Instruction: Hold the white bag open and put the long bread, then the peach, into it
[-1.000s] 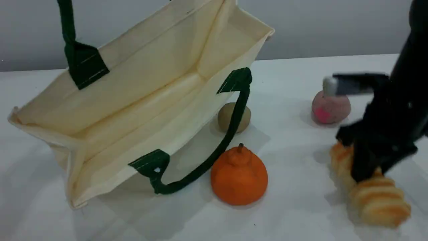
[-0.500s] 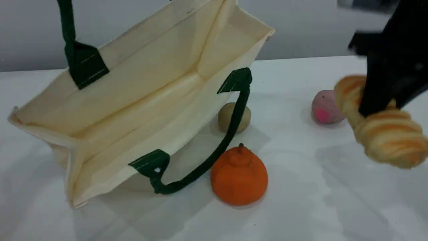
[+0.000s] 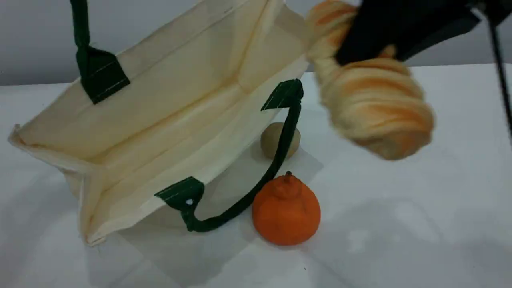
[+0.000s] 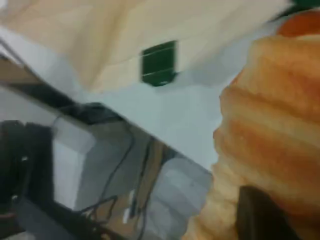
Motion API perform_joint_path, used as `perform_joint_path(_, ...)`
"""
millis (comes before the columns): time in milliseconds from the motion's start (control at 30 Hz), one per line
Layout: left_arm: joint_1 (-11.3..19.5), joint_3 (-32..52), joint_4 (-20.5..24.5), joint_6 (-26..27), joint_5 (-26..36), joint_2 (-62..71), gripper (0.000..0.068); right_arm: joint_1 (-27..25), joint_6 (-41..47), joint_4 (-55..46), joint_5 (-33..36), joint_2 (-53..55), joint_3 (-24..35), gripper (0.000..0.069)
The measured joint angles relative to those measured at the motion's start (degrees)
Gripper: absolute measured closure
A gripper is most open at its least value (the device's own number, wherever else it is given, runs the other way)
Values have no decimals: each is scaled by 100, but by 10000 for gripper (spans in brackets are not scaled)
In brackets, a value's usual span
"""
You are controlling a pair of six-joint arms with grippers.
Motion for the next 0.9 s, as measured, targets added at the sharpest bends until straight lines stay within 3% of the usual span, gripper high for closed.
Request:
perform_joint_path(267,0,0,0,0,0,0,589,596,0,672,-594,90,0,587)
perform_joint_path(667,0,0,-26,-5,0,0,589,596,-546,1923,-1569,1088,-16,589)
perform_joint_path(900,0,0,-26,-5,0,0,589,596,-973,2542,-1815,1845,-564,592)
